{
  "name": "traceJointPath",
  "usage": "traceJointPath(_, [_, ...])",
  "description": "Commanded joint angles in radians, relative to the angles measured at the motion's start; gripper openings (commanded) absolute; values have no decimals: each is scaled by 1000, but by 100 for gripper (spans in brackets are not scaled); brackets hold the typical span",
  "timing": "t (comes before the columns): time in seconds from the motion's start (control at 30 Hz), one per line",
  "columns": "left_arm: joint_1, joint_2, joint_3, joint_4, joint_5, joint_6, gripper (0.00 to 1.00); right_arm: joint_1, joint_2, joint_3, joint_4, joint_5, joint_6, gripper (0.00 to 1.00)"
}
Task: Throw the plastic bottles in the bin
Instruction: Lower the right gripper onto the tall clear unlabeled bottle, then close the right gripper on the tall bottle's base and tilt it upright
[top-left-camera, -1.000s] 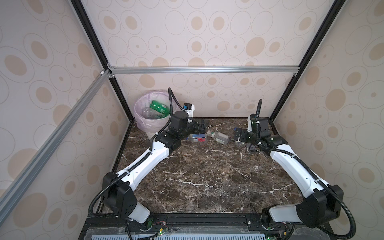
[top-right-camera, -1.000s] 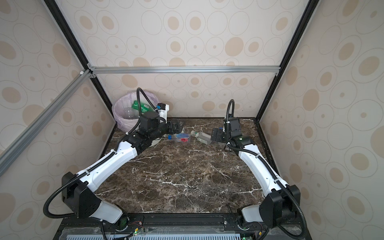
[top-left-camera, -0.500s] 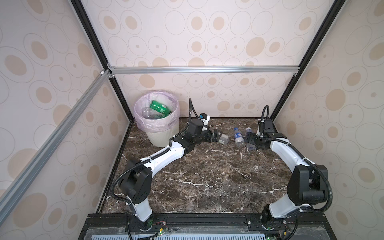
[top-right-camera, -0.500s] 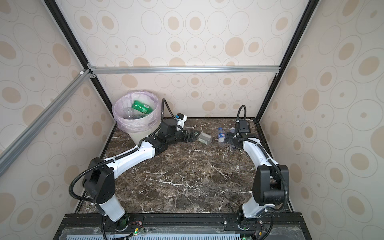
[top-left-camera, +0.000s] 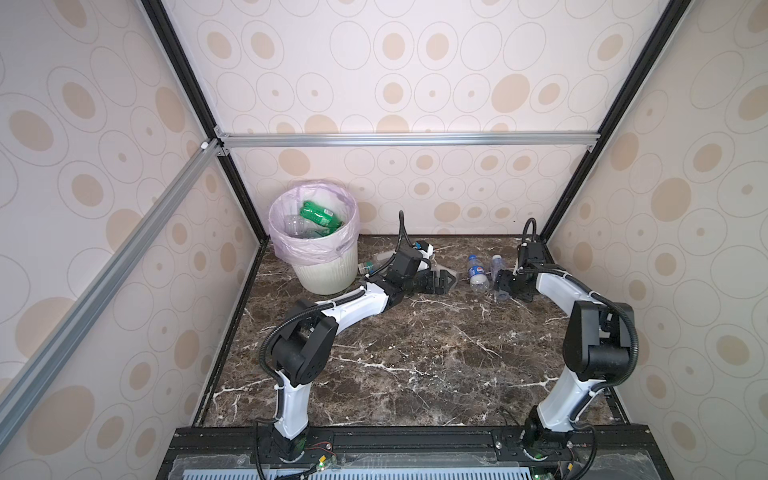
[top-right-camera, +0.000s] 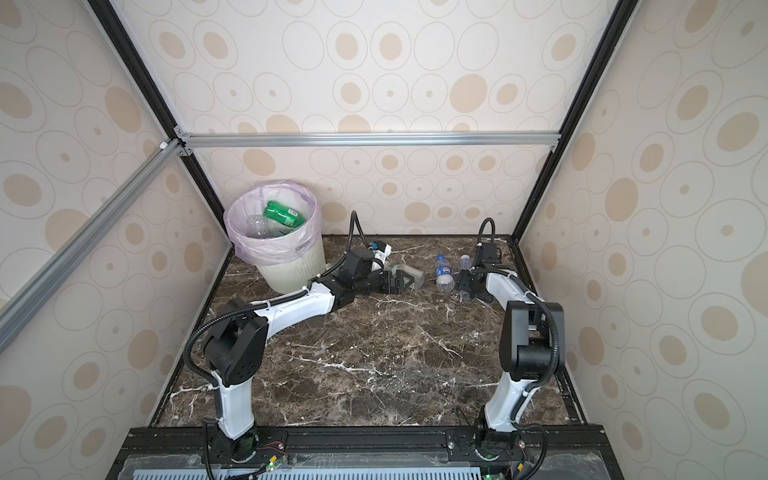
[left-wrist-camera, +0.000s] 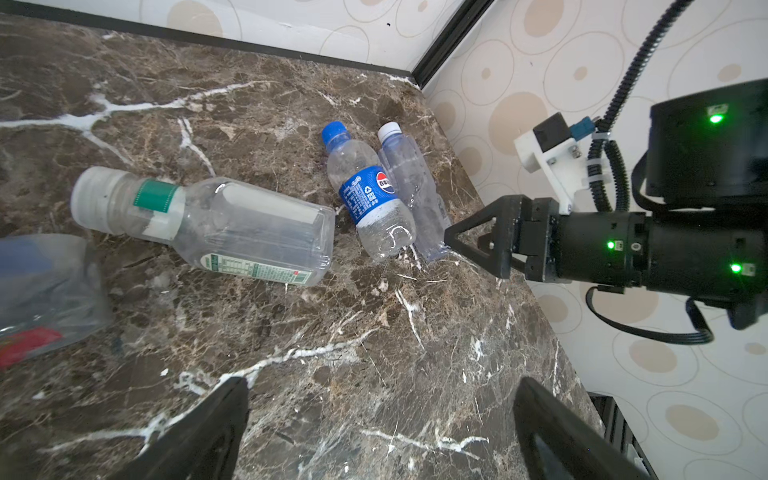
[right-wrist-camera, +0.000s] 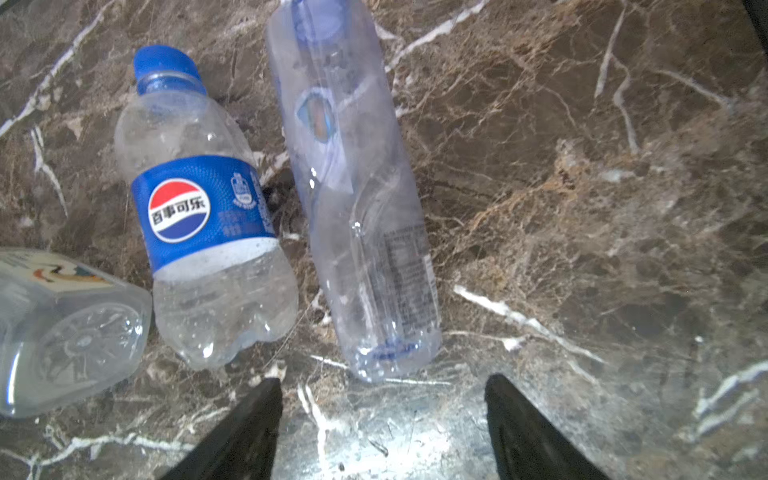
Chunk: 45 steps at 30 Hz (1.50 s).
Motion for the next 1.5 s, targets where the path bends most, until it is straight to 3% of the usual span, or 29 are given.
traceJointPath(0.0, [-10,16,63,26,21,-3,99,-6,45,53,6,-28,-13,76])
traceJointPath(0.8, [-11,75,147,-1,47,-17,99,-19,203,142,-26,-12,-38,59])
traceJointPath(1.17, [-10,53,152,-47,46,-35,99,-21,151,100,-34,-20,-7,54])
traceJointPath(1.47, [-11,-2,152,-101,53,-74,99,-19,-12,-49,-43,-45,38,51])
